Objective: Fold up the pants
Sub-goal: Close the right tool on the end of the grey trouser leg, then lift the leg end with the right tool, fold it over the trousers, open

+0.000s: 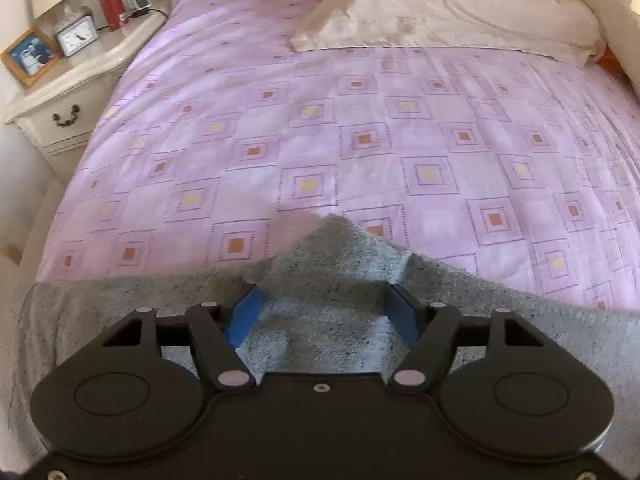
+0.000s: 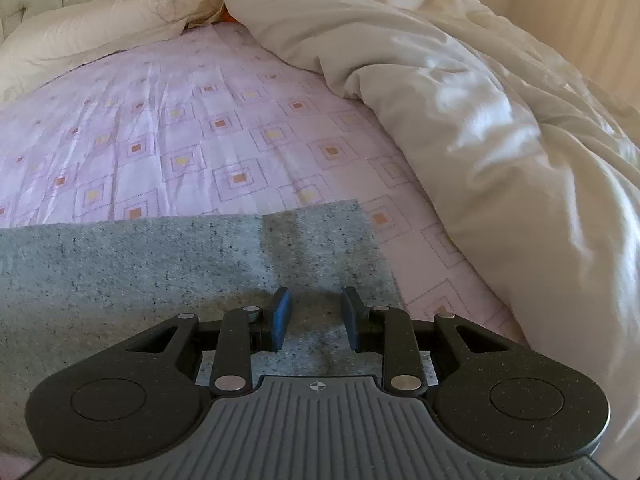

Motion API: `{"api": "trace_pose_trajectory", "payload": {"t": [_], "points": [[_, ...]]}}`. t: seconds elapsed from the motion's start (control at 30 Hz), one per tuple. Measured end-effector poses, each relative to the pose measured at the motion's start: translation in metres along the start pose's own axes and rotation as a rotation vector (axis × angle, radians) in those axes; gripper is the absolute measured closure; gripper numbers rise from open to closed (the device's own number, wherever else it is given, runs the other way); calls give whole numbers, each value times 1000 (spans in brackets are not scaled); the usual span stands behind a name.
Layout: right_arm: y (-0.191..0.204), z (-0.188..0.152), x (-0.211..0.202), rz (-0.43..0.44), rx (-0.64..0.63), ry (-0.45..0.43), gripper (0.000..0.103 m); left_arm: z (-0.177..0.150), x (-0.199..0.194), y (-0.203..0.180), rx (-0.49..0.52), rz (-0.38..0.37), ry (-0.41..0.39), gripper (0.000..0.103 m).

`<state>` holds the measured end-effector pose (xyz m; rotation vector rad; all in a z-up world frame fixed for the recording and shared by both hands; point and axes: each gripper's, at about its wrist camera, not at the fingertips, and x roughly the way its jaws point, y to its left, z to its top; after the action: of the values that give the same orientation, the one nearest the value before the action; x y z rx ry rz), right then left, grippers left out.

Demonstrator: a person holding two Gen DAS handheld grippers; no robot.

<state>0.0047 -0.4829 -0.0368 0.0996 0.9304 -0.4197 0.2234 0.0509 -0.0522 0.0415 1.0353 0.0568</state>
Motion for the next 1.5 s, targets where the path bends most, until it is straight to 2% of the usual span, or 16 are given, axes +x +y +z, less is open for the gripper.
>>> {"api": "trace_pose_trajectory", "payload": {"t": [0.1, 0.2, 0.37, 0.47, 0.57, 0.63, 0.7, 0.77, 0.9, 0.93, 0.97, 1.03, 1.23, 1.37, 1.43, 1.5], "points": [[-4, -1, -1, -7, -5, -13, 76, -6, -12, -6, 13, 21, -7, 39], [-18, -5, -7, 27, 57, -50, 75, -20, -30, -16, 48, -40, -8, 39], [-49, -23, -28, 62, 198, -80, 49, -51, -57, -46, 150, -131, 13, 39], [-61, -37, -40, 85, 244, -47, 45, -71, -65, -64, 225, -162, 35, 39], [-70, -53, -49, 148, 339, -29, 41, -89, -67, -78, 279, -173, 62, 39], [-76, -63, -46, 213, 421, -6, 37, -96, -60, -83, 295, -172, 91, 38], [-80, -67, -34, 266, 491, 12, 34, -101, -62, -86, 304, -148, 66, 37], [-78, -65, -26, 293, 527, -36, 28, -101, -63, -87, 313, -141, 65, 37], [-76, -52, -10, 309, 621, -84, 25, -92, -68, -88, 288, -166, 106, 39], [-76, -49, -8, 311, 645, -87, 27, -89, -71, -90, 280, -183, 110, 39], [-76, -46, -5, 321, 662, -83, 45, -85, -75, -93, 277, -198, 106, 39], [-77, -43, 1, 352, 674, -47, 89, -78, -82, -108, 293, -215, 80, 39], [-62, -34, -24, 311, 533, -107, 90, -57, -91, -171, 372, -292, 39, 39], [-63, -22, -43, 345, 502, -139, 90, -50, -76, -219, 418, -330, 74, 39], [-63, -15, -47, 360, 482, -144, 90, -49, -67, -236, 426, -337, 93, 39], [-61, -11, -53, 371, 457, -148, 90, -49, -58, -247, 425, -304, 92, 39]]}}
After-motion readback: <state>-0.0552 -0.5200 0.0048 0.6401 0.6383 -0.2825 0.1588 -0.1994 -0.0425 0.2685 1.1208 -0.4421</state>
